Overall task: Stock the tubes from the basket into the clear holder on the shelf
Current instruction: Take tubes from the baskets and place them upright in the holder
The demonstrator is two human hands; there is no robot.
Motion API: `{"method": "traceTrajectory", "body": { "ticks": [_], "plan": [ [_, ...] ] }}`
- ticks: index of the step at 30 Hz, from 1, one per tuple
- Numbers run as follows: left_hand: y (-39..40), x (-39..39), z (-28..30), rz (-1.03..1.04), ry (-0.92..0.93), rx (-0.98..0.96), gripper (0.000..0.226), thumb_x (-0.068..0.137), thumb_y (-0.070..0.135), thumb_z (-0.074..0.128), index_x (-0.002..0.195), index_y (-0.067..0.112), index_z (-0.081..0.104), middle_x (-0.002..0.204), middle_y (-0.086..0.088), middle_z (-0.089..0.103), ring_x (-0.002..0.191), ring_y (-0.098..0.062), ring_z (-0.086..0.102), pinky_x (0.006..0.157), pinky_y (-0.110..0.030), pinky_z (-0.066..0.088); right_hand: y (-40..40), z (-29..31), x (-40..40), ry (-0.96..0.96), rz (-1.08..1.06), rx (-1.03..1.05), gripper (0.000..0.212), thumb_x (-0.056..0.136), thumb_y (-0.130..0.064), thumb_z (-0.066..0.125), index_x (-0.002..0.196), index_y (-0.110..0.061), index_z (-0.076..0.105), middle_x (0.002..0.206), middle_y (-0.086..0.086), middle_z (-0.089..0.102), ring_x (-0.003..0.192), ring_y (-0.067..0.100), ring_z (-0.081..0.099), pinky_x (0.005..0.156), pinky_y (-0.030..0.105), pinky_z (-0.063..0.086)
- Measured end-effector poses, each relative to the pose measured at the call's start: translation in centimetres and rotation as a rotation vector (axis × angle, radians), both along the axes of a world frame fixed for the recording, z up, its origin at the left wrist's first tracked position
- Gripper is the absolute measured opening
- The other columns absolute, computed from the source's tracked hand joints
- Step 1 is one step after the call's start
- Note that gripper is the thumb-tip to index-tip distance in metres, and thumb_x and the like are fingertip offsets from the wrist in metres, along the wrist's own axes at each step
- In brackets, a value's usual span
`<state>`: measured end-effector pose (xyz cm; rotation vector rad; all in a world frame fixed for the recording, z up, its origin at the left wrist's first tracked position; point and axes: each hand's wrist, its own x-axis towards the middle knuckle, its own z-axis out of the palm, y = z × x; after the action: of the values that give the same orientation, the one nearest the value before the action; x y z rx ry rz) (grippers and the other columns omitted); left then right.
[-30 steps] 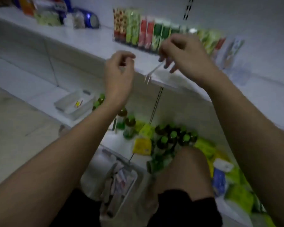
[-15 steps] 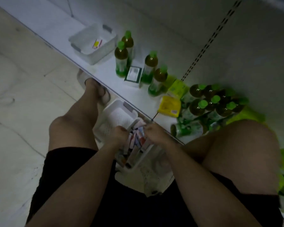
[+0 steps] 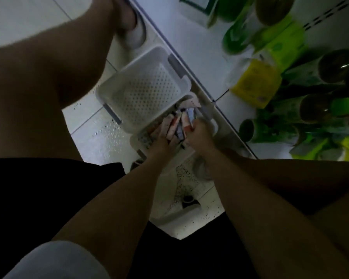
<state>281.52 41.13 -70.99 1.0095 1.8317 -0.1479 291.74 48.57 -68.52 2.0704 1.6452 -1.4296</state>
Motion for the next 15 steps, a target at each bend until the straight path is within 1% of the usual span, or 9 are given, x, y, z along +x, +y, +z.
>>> {"method": "traceTrajectory", "body": {
  "ticks": [2,4,7,8,10,11,12,14,15],
  "plan": [
    [-0.3,0.5,-0.5,-0.027,-0.081,0.099,0.055,0.102,0.039,0.034,0.152,0.020,0.020,0.157,-0.010,0.025,0.131,-0.025,0.039,0.104,-0.039,0.039,0.0,-1.2,-0.6,-0.026,0.035,-0.003,0.039,0.100,-0.034,0.045,0.118,-0.001,0.057,0.105,0.021,0.064,0.096,0.034,0.063,0.080,0.042,0.055],
    [0.3,0.6,-1.3,-0.081,-0.113,0.150,0.054,0.101,0.028,0.041,0.151,0.017,0.023,0.160,-0.008,0.018,0.138,-0.022,0.031,0.103,-0.031,0.034,0.1,-2.0,-1.2,-0.073,0.136,0.007,0.035,0.097,-0.024,0.051,0.123,0.000,0.055,0.113,0.021,0.063,0.103,0.033,0.061,0.088,0.043,0.053],
    [1.0,0.4,-1.9,-0.113,-0.095,0.111,0.042,0.098,0.027,0.045,0.139,0.014,0.042,0.145,-0.012,0.043,0.126,-0.026,0.046,0.090,-0.031,0.041,0.6,-2.7,-1.7,-0.081,0.169,0.014,0.034,0.094,-0.020,0.058,0.121,0.001,0.057,0.117,0.017,0.062,0.107,0.029,0.059,0.091,0.039,0.050],
    [1.0,0.2,-1.9,-0.114,-0.111,0.105,0.040,0.099,0.028,0.045,0.135,0.012,0.045,0.140,-0.015,0.048,0.122,-0.028,0.050,0.085,-0.032,0.042,0.8,-2.9,-1.6,-0.062,0.153,0.008,0.029,0.093,-0.018,0.060,0.115,0.000,0.059,0.111,0.014,0.063,0.103,0.027,0.060,0.087,0.036,0.050],
    [1.0,0.1,-1.5,-0.113,-0.129,0.106,0.033,0.099,0.026,0.045,0.126,0.008,0.049,0.127,-0.018,0.056,0.112,-0.031,0.056,0.075,-0.030,0.039,1.2,-2.9,-1.2,-0.044,0.142,-0.018,0.007,0.090,-0.014,0.064,0.093,-0.009,0.059,0.083,0.003,0.060,0.078,0.017,0.058,0.067,0.023,0.045],
    [1.0,0.0,-1.2,-0.101,-0.136,0.094,0.029,0.098,0.023,0.046,0.122,0.008,0.051,0.121,-0.018,0.059,0.107,-0.031,0.057,0.072,-0.027,0.036,1.3,-2.8,-1.0,-0.041,0.153,-0.032,0.010,0.090,-0.012,0.065,0.084,-0.012,0.056,0.072,-0.002,0.054,0.068,0.012,0.053,0.058,0.019,0.039],
    [1.0,-0.1,-1.0,-0.074,-0.149,0.079,0.027,0.097,0.019,0.048,0.122,0.008,0.051,0.117,-0.016,0.061,0.104,-0.029,0.057,0.071,-0.024,0.035,1.3,-2.7,-0.9,-0.034,0.164,-0.044,0.012,0.089,-0.009,0.064,0.081,-0.012,0.055,0.070,-0.004,0.052,0.067,0.012,0.051,0.056,0.017,0.036],
    [1.2,-0.2,-0.1,-0.037,-0.185,0.029,0.038,0.091,0.012,0.058,0.128,0.010,0.051,0.117,-0.012,0.062,0.101,-0.023,0.057,0.072,-0.017,0.039,1.2,-2.4,-0.9,-0.013,0.144,-0.074,0.004,0.090,-0.003,0.061,0.092,-0.003,0.058,0.084,0.005,0.059,0.083,0.021,0.056,0.068,0.023,0.043],
    [1.3,-0.4,0.3,-0.048,-0.195,-0.008,0.045,0.087,0.011,0.064,0.130,0.011,0.050,0.119,-0.011,0.062,0.103,-0.023,0.057,0.077,-0.019,0.044,1.1,-2.3,-1.0,0.006,0.118,-0.096,0.008,0.090,-0.002,0.059,0.097,-0.001,0.057,0.090,0.008,0.059,0.089,0.023,0.055,0.075,0.028,0.044]
  ]
}}
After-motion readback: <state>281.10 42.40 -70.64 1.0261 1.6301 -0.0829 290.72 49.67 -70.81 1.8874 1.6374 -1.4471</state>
